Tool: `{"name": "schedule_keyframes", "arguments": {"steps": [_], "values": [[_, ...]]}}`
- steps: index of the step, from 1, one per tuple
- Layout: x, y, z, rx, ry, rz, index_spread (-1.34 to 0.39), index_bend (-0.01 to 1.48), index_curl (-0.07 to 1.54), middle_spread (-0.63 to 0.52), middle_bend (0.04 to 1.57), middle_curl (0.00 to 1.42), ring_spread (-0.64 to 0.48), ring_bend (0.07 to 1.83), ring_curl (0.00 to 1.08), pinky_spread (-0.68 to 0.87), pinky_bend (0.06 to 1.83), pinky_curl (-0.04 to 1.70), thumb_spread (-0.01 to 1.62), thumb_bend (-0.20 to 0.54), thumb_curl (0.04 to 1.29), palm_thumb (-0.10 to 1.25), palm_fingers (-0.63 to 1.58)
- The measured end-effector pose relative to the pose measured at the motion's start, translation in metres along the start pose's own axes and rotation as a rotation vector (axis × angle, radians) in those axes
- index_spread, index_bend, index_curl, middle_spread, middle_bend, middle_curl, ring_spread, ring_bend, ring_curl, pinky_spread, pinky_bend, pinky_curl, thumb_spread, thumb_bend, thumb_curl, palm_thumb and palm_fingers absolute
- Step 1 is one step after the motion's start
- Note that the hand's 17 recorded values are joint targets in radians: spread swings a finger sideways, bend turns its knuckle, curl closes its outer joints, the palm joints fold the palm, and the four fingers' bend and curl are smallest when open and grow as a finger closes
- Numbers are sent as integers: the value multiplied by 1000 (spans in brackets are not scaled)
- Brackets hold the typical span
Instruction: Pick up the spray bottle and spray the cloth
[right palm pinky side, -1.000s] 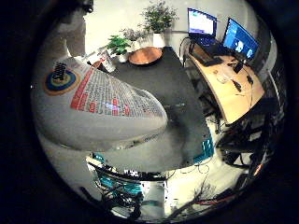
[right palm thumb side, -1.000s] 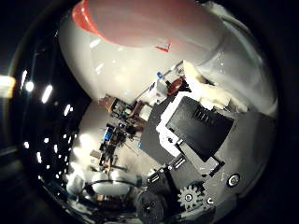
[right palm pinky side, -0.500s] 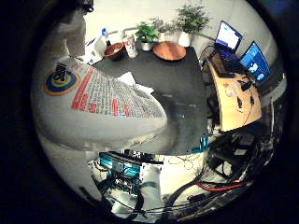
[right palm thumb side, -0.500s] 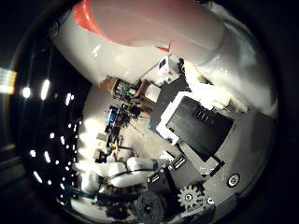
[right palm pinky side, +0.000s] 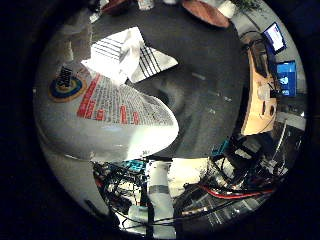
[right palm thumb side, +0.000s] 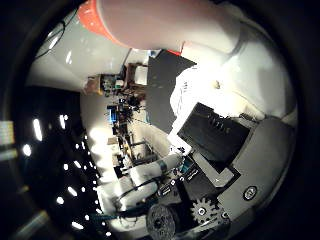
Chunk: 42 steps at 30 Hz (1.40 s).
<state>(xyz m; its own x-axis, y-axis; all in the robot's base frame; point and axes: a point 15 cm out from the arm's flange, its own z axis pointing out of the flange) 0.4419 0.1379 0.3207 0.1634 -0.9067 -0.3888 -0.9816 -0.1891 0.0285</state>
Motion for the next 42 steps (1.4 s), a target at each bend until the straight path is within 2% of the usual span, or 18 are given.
{"name": "schedule_keyframes", "arguments": {"steps": [5,12,17,23,31,39,42], "values": [[9,-11,3,-6,22,10,-269,1157,634,-198,1318,684,-201,1452,562,-309,1285,645,734,-14,1077,995,1232],[-9,-14,-61,66,24,-28,-269,1157,634,-197,1316,683,-201,1452,561,-309,1285,645,735,-14,1079,994,1233],[-32,2,-121,140,30,-74,-269,1157,634,-197,1317,683,-202,1451,562,-309,1285,646,736,-14,1081,994,1232],[-50,14,-147,202,38,-99,-269,1158,634,-197,1318,682,-203,1450,563,-309,1285,646,729,-15,1078,997,1232],[-68,-3,-106,169,58,-129,-268,1158,633,-197,1319,682,-203,1449,564,-309,1286,646,735,-14,1077,998,1231],[-50,-1,14,43,110,-115,-268,1159,633,-197,1319,681,-203,1449,565,-310,1290,650,745,-14,1078,997,1231],[-47,-1,30,29,119,-115,-268,1159,633,-197,1319,681,-203,1449,565,-311,1289,651,745,-14,1078,998,1231]]}}
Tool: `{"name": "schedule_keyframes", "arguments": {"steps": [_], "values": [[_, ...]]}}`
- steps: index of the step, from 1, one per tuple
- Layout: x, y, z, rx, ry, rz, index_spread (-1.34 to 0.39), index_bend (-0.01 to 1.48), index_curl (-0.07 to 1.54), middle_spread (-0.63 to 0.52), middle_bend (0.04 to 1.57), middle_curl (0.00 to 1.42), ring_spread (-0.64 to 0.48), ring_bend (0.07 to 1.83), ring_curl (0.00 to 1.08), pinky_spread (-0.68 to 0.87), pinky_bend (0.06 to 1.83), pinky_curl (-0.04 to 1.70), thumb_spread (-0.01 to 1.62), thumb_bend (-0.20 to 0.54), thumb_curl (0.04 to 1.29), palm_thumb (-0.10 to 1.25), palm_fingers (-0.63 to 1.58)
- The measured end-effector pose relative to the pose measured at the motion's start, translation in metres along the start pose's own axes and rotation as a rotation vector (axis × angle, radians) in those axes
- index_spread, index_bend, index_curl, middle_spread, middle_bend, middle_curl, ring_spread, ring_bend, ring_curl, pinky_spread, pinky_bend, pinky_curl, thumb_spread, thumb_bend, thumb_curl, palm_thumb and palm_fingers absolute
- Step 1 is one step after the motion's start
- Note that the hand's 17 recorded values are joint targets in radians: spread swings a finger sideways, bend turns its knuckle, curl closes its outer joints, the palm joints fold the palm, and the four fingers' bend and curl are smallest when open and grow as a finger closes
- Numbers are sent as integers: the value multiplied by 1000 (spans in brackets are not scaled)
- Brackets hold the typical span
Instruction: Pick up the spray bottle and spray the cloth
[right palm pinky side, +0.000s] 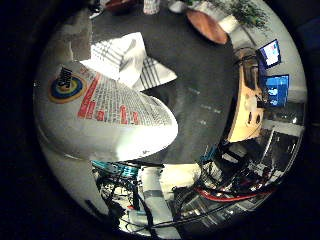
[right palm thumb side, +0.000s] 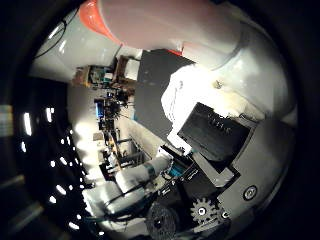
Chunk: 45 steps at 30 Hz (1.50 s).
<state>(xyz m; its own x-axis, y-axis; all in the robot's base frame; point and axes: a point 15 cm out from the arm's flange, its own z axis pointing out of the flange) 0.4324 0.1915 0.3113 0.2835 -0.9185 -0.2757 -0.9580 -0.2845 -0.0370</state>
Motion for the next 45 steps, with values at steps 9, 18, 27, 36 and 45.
{"name": "schedule_keyframes", "arguments": {"steps": [9,18,27,36,45], "values": [[-9,-7,-44,80,-1,-20,-268,1159,633,-197,1320,681,-203,1449,566,-311,1288,653,738,-14,1080,994,1231],[-55,5,-137,225,-77,-91,-268,1159,633,-197,1320,681,-203,1449,566,-310,1283,651,739,-15,1069,986,1231],[-118,-12,-160,422,-260,-214,-261,1160,633,-186,1319,682,-204,1448,566,-309,1284,649,747,-17,1061,973,1231],[-188,-16,-112,536,-400,-327,-268,1161,633,-185,1320,683,-204,1437,567,-309,1286,648,742,-15,1064,970,1229],[-268,-11,-69,528,-596,-446,-268,1158,632,-196,1318,681,-203,1438,567,-307,1275,646,741,-15,1065,970,1232]]}}
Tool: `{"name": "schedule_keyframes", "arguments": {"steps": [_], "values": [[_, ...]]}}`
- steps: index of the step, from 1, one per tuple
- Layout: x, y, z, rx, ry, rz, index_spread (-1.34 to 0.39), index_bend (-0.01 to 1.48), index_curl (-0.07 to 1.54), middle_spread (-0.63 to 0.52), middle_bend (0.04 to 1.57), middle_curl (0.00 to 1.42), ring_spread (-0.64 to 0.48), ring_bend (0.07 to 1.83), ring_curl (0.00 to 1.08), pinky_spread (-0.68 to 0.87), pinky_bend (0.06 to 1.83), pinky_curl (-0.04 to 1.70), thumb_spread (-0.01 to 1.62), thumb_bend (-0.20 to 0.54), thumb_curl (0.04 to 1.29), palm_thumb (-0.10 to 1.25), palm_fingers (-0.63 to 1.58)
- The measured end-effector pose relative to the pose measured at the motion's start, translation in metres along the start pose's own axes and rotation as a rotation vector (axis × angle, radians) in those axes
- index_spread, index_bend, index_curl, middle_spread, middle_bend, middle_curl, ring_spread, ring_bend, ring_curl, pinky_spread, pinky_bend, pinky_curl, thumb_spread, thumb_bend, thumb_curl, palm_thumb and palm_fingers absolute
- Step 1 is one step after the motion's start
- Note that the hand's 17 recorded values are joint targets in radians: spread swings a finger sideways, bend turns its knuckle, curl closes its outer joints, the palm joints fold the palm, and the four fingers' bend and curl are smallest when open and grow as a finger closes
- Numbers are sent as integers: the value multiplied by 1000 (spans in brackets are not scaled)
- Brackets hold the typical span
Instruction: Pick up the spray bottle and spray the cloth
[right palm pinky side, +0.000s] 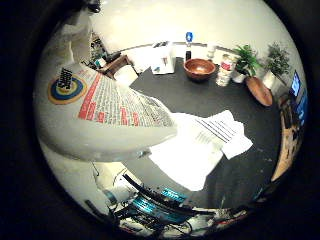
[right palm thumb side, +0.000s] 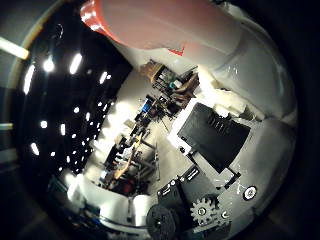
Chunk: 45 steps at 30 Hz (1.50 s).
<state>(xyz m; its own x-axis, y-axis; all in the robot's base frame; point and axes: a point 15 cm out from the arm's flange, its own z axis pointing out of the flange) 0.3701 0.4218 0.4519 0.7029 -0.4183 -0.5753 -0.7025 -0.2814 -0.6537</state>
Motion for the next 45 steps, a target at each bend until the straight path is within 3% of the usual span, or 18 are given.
{"name": "schedule_keyframes", "arguments": {"steps": [5,11,16,26,40,45], "values": [[-13,7,35,-8,-104,-14,-268,1157,632,-187,1317,682,-202,1438,566,-314,1274,645,744,-15,1060,965,1234],[-11,23,82,-34,-257,48,-269,1156,632,-186,1316,683,-201,1439,564,-327,1272,643,746,-15,1054,965,1235],[11,4,112,-33,-356,86,-267,1152,630,-185,1311,684,-200,1439,563,-330,1272,643,747,-15,1051,966,1235],[91,-51,144,38,-347,121,-270,1148,629,-185,1305,683,-200,1440,562,-331,1272,642,734,-15,1054,974,1235],[115,0,201,-48,-385,213,-270,1147,630,-185,1305,683,-200,1441,562,-322,1272,644,732,-18,1054,971,1235],[122,11,212,-65,-383,227,-284,1112,624,-186,1296,676,-207,1422,551,-348,1244,618,741,-32,1012,881,1228]]}}
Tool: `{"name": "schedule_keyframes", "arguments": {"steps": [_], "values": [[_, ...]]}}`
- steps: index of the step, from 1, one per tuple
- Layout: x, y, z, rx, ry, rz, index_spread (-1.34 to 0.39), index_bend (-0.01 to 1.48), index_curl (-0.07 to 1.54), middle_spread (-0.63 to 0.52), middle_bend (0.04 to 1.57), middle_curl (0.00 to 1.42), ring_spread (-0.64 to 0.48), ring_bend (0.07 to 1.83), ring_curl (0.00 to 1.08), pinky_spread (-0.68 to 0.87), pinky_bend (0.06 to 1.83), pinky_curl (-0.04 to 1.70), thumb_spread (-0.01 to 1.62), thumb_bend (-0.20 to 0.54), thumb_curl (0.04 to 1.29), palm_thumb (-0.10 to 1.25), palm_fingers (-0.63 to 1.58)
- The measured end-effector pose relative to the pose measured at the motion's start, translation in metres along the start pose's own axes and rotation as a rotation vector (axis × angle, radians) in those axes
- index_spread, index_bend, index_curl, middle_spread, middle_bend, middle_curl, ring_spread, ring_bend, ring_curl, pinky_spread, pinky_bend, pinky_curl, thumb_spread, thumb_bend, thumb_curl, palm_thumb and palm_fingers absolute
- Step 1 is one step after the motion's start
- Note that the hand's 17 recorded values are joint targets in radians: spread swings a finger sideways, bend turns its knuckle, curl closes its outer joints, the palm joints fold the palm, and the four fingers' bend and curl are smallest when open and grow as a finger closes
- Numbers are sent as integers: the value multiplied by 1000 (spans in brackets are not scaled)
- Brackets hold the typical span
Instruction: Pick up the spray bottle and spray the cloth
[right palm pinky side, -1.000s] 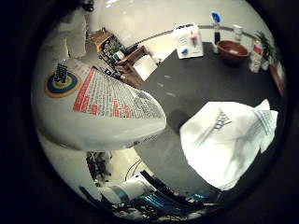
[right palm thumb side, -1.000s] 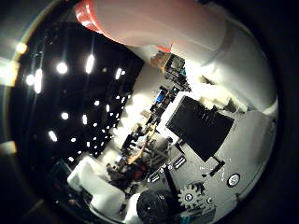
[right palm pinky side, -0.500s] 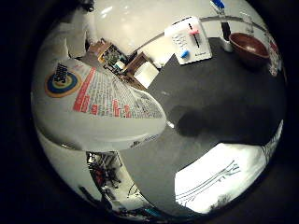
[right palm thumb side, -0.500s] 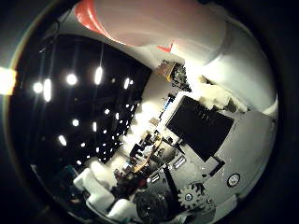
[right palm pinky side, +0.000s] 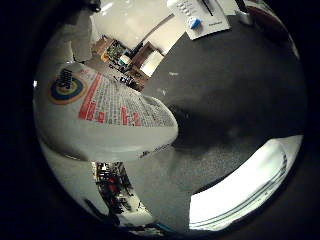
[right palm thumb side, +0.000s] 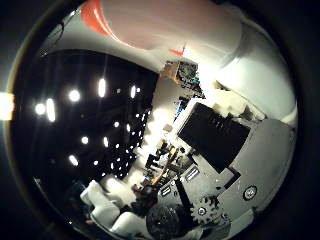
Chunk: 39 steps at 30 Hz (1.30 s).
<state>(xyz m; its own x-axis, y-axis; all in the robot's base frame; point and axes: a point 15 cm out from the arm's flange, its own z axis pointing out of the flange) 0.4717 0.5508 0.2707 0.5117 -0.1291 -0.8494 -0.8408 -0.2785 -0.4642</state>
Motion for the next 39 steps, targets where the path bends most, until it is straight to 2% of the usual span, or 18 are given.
{"name": "schedule_keyframes", "arguments": {"steps": [5,7,11,13,14,16,19,24,30,39], "values": [[2,-5,-6,10,5,-3,-329,993,603,-196,1224,638,-218,1382,522,-440,1169,558,674,-30,966,859,1223],[-1,-10,-10,16,6,-14,-361,905,591,-209,1195,621,-229,1368,506,-506,1102,517,654,-46,933,812,1185],[-3,-15,-17,17,13,-31,-446,734,571,-263,1048,569,-276,1265,458,-571,1014,449,651,-42,858,763,1070],[-1,-14,-19,14,21,-34,-497,580,552,-304,911,532,-299,1214,437,-495,1051,463,704,-51,793,715,884],[0,-14,-20,8,26,-37,-524,522,535,-318,848,508,-298,1158,413,-409,1062,470,762,-53,753,678,725],[3,-10,-20,-13,41,-51,-548,508,527,-316,756,477,-261,1079,383,-247,1104,490,856,-55,688,603,580],[4,-6,-20,-42,60,-75,-556,502,495,-264,594,412,-115,914,298,150,1164,484,956,-46,571,484,371],[-4,-3,-18,-70,46,-95,-507,459,451,-193,475,364,95,737,215,477,1130,419,964,-41,473,410,220],[-12,0,-19,-98,44,-107,-475,401,408,-156,381,339,200,608,171,628,1025,321,960,-32,422,396,222],[-5,10,-47,-220,190,-150,-479,337,381,-142,280,326,219,478,149,656,878,217,954,-32,403,404,271]]}}
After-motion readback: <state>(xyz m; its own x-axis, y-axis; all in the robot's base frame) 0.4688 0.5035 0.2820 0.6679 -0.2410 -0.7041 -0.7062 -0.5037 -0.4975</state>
